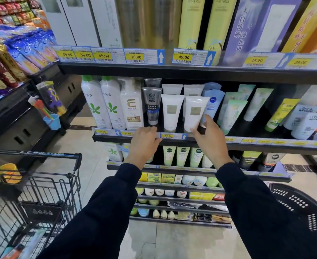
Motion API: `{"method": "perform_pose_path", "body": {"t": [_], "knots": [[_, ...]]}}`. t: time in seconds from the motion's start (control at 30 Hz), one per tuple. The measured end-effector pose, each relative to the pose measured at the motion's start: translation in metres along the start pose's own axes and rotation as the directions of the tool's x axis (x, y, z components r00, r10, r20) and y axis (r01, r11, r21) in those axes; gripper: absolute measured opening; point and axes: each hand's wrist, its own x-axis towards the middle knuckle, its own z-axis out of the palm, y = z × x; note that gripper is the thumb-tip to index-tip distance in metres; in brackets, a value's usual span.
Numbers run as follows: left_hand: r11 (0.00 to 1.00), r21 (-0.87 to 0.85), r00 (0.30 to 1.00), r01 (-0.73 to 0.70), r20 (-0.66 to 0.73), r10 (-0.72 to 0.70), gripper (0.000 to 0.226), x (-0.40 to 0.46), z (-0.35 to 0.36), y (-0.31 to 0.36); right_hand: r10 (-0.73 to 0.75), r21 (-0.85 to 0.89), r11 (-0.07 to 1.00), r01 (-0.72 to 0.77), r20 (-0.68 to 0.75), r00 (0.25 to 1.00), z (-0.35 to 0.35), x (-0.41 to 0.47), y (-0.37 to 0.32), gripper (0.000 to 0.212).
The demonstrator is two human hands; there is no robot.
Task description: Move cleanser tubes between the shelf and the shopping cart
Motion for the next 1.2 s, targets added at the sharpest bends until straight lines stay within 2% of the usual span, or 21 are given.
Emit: {"method": "perform_pose_path", "body": {"t": [0.13, 0.3, 0.43, 0.57, 0.7, 0.9, 1.03, 1.2], "knots": [[0.997, -0.074, 0.992, -0.009, -0.124, 0.0, 0.048, -0.034, -0.011, 0.005, -0.135, -0.188, 0.974, 0.129, -0.018, 0.991, -0.009, -0.049, 0.003, 0.057], [0.99, -0.053, 0.968, 0.132, -0.21, -0.14, 0.053, -0.101, -0.013, 0.005, -0.356, -0.157, 0.912, 0.379, 0.153, 0.922, 0.013, -0.105, -0.007, 0.052], [0.962, 0.025, 0.947, 0.272, -0.188, -0.262, 0.043, -0.17, -0.016, 0.007, -0.404, -0.077, 0.886, 0.457, 0.357, 0.842, 0.033, -0.142, -0.012, 0.055], [0.908, 0.082, 0.902, 0.411, -0.183, -0.392, 0.041, -0.241, -0.017, 0.013, -0.462, 0.0, 0.855, 0.519, 0.456, 0.761, 0.049, -0.17, -0.015, 0.055], [0.813, 0.108, 0.817, 0.573, -0.163, -0.554, 0.033, -0.309, -0.023, 0.025, -0.522, 0.101, 0.827, 0.553, 0.505, 0.687, 0.065, -0.203, -0.019, 0.05], [0.64, 0.157, 0.657, 0.752, -0.105, -0.746, 0.04, -0.393, -0.042, 0.041, -0.591, 0.256, 0.778, 0.574, 0.607, 0.531, 0.096, -0.256, -0.03, 0.049], [0.514, 0.145, 0.531, 0.845, -0.131, -0.837, 0.043, -0.44, -0.054, 0.046, -0.597, 0.301, 0.759, 0.578, 0.675, 0.433, 0.118, -0.284, -0.046, 0.048], [0.363, 0.113, 0.377, 0.925, -0.145, -0.915, 0.04, -0.497, -0.058, 0.035, -0.656, 0.376, 0.68, 0.629, 0.696, 0.294, 0.151, -0.308, -0.083, 0.047]]}}
